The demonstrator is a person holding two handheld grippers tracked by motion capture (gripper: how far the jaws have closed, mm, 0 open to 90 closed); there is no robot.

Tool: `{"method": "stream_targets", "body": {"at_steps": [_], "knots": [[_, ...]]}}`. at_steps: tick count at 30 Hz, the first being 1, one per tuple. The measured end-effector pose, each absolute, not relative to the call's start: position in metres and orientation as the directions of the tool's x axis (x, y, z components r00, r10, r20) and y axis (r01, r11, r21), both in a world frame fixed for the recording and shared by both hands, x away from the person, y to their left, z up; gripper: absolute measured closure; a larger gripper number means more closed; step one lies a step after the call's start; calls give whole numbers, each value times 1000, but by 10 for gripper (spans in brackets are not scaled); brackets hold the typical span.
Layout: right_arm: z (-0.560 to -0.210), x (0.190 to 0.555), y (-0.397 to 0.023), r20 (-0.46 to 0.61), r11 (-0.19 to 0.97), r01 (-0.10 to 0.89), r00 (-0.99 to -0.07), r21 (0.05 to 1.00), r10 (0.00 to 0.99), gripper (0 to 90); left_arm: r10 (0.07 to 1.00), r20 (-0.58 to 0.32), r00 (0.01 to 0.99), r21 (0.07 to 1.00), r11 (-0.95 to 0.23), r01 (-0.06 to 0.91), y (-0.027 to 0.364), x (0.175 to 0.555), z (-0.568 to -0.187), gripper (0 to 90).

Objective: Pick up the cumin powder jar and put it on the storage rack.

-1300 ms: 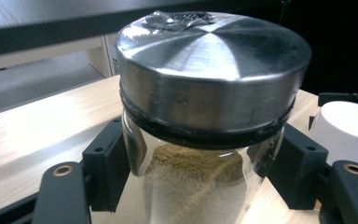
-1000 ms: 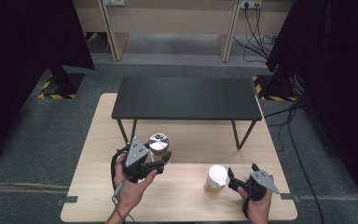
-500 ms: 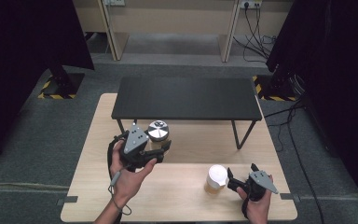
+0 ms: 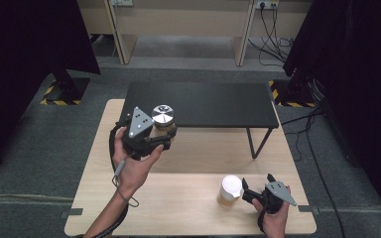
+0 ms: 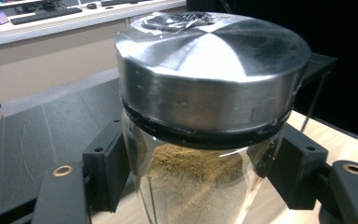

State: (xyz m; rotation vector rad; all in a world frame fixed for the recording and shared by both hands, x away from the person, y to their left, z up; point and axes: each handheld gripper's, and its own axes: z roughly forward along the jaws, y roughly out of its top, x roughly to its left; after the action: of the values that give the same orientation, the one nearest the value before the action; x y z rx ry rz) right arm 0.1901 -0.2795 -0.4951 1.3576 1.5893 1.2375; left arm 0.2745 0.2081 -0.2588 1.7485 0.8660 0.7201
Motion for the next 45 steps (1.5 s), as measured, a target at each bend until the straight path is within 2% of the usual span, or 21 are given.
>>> {"method": "stream_targets", "body": {"at_steps": [10, 19, 45], "knots": [[-495, 190, -280, 75, -7, 309, -208, 951, 975, 11, 847, 80, 525, 940, -240, 243, 202, 301, -254, 300], [-495, 190, -280, 74, -6, 309, -211, 951, 975, 12, 879, 82, 470, 941, -224, 255, 193, 326, -265, 300], [-495, 191, -282, 78, -6, 311, -219, 950, 973, 12, 925, 63, 374, 953, -167, 252, 183, 362, -284, 300]]}}
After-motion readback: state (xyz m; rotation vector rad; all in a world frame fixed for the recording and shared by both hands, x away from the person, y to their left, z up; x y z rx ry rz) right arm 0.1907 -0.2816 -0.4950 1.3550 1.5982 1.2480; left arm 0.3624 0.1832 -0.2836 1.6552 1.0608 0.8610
